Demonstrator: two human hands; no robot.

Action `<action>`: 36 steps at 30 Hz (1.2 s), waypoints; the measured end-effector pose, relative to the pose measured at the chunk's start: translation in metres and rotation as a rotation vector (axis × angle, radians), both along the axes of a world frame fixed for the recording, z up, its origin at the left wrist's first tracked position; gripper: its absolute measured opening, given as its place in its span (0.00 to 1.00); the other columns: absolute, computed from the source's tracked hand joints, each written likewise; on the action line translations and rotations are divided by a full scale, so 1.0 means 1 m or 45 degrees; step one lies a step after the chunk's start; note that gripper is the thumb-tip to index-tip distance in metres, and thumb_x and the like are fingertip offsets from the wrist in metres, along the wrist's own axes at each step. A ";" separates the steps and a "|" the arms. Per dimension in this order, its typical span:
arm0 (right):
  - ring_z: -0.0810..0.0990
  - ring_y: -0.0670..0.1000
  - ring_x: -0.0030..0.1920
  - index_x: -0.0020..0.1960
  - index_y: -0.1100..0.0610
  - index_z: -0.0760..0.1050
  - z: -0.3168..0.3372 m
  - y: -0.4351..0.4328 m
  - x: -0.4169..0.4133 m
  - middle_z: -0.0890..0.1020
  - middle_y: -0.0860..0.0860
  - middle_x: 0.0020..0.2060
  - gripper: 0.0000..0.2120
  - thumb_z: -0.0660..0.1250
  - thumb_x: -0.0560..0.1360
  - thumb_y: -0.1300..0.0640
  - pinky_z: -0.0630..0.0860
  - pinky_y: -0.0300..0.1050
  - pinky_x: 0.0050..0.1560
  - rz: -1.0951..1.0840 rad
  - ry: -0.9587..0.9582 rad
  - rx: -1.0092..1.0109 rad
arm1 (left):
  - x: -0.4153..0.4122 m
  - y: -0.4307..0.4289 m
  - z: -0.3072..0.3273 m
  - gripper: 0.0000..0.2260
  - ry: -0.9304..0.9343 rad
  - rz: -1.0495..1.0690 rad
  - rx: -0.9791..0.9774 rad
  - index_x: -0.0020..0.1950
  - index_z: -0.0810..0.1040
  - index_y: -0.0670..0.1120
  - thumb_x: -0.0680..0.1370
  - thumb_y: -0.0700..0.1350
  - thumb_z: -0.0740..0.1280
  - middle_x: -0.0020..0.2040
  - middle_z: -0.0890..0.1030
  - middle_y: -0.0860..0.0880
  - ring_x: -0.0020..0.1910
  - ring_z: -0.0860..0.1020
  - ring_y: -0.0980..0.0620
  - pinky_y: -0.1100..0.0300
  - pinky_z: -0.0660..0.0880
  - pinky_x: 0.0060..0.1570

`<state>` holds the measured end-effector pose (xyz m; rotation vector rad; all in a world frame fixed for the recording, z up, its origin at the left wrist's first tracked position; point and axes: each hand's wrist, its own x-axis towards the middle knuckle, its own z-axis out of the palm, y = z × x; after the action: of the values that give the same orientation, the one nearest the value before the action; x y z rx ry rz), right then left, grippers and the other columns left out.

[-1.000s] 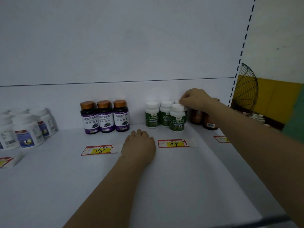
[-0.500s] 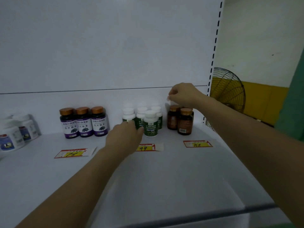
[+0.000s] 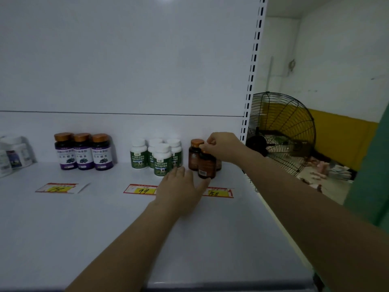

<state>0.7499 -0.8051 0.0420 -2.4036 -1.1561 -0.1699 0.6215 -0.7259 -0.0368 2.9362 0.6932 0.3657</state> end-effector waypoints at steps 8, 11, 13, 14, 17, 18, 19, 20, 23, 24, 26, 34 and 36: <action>0.74 0.57 0.58 0.63 0.58 0.70 -0.036 0.011 -0.002 0.75 0.59 0.60 0.18 0.66 0.77 0.53 0.71 0.44 0.52 -0.050 0.091 0.334 | -0.002 0.006 -0.009 0.41 0.275 -0.018 -0.003 0.78 0.47 0.45 0.74 0.72 0.41 0.78 0.48 0.45 0.77 0.45 0.47 0.53 0.43 0.75; 0.73 0.57 0.60 0.63 0.57 0.70 -0.044 0.014 -0.003 0.75 0.58 0.60 0.18 0.67 0.76 0.53 0.72 0.47 0.57 -0.067 0.143 0.447 | -0.004 0.004 -0.008 0.42 0.285 -0.021 -0.012 0.78 0.46 0.45 0.73 0.72 0.42 0.79 0.47 0.45 0.77 0.46 0.48 0.53 0.43 0.75; 0.73 0.56 0.59 0.63 0.56 0.71 -0.049 0.015 -0.004 0.75 0.57 0.59 0.18 0.68 0.75 0.53 0.73 0.48 0.57 -0.083 0.167 0.521 | -0.005 0.005 -0.008 0.42 0.294 -0.021 -0.038 0.78 0.45 0.45 0.73 0.72 0.42 0.79 0.46 0.45 0.77 0.46 0.48 0.53 0.44 0.75; 0.73 0.56 0.59 0.62 0.56 0.71 -0.051 0.015 -0.005 0.75 0.57 0.58 0.18 0.68 0.75 0.53 0.72 0.47 0.57 -0.090 0.180 0.559 | -0.004 0.005 -0.009 0.42 0.287 -0.027 -0.046 0.78 0.45 0.45 0.73 0.73 0.42 0.79 0.46 0.45 0.77 0.46 0.48 0.52 0.44 0.75; 0.73 0.55 0.58 0.62 0.56 0.72 -0.053 0.014 -0.006 0.75 0.56 0.57 0.17 0.68 0.75 0.54 0.70 0.43 0.54 -0.081 0.178 0.611 | -0.003 0.005 -0.009 0.43 0.278 -0.042 -0.049 0.78 0.45 0.45 0.73 0.73 0.42 0.79 0.46 0.45 0.77 0.46 0.48 0.52 0.44 0.75; 0.73 0.54 0.58 0.63 0.56 0.72 -0.052 0.012 -0.005 0.75 0.56 0.57 0.17 0.68 0.75 0.54 0.70 0.42 0.54 -0.069 0.175 0.609 | -0.003 0.006 -0.010 0.43 0.266 -0.039 -0.040 0.78 0.45 0.45 0.73 0.73 0.41 0.79 0.47 0.45 0.77 0.46 0.48 0.52 0.44 0.75; 0.73 0.54 0.58 0.63 0.56 0.72 -0.051 0.011 -0.004 0.75 0.56 0.57 0.17 0.68 0.75 0.54 0.70 0.41 0.54 -0.058 0.182 0.608 | -0.003 0.006 -0.010 0.43 0.247 -0.038 -0.021 0.78 0.45 0.44 0.73 0.73 0.41 0.79 0.47 0.45 0.77 0.45 0.48 0.52 0.43 0.75; 0.74 0.53 0.58 0.63 0.56 0.73 -0.049 0.009 -0.004 0.75 0.55 0.58 0.18 0.68 0.76 0.53 0.71 0.42 0.54 -0.048 0.202 0.607 | -0.003 0.007 -0.010 0.44 0.224 -0.036 0.003 0.78 0.45 0.44 0.72 0.73 0.40 0.79 0.47 0.46 0.77 0.45 0.48 0.52 0.43 0.75; 0.73 0.50 0.56 0.64 0.54 0.73 -0.041 0.004 -0.004 0.76 0.53 0.59 0.17 0.67 0.76 0.52 0.74 0.42 0.52 -0.004 0.270 0.642 | -0.002 0.007 -0.011 0.44 0.148 -0.022 0.060 0.78 0.46 0.44 0.72 0.73 0.40 0.79 0.48 0.46 0.77 0.44 0.48 0.53 0.41 0.74; 0.73 0.49 0.55 0.64 0.53 0.73 -0.037 0.002 -0.005 0.76 0.52 0.59 0.17 0.67 0.76 0.52 0.73 0.41 0.50 0.029 0.310 0.674 | -0.002 0.007 -0.010 0.44 0.122 -0.020 0.066 0.78 0.48 0.43 0.72 0.73 0.41 0.78 0.49 0.46 0.77 0.45 0.49 0.53 0.41 0.74; 0.74 0.49 0.54 0.64 0.51 0.73 -0.029 -0.001 -0.009 0.76 0.50 0.56 0.17 0.67 0.76 0.52 0.72 0.40 0.48 0.101 0.428 0.721 | 0.000 0.008 -0.008 0.44 0.037 -0.018 0.042 0.78 0.53 0.43 0.73 0.73 0.43 0.78 0.54 0.44 0.77 0.48 0.48 0.52 0.45 0.74; 0.81 0.53 0.54 0.62 0.54 0.75 -0.012 -0.006 -0.013 0.81 0.55 0.55 0.16 0.68 0.75 0.55 0.79 0.47 0.56 0.428 0.846 0.841 | -0.004 0.020 0.017 0.19 -0.637 -0.217 -0.965 0.60 0.76 0.50 0.71 0.54 0.73 0.53 0.80 0.55 0.51 0.77 0.57 0.69 0.71 0.46; 0.81 0.56 0.56 0.62 0.57 0.77 -0.010 -0.008 -0.012 0.81 0.58 0.56 0.14 0.67 0.76 0.57 0.78 0.50 0.58 0.532 0.929 0.906 | -0.005 0.019 0.022 0.19 -0.685 -0.281 -1.156 0.60 0.78 0.51 0.70 0.51 0.74 0.51 0.82 0.53 0.51 0.79 0.56 0.66 0.72 0.49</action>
<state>0.7379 -0.8132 0.0318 -1.3731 -0.9776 0.3505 0.6160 -0.7065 -0.0144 1.9055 0.3170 0.5876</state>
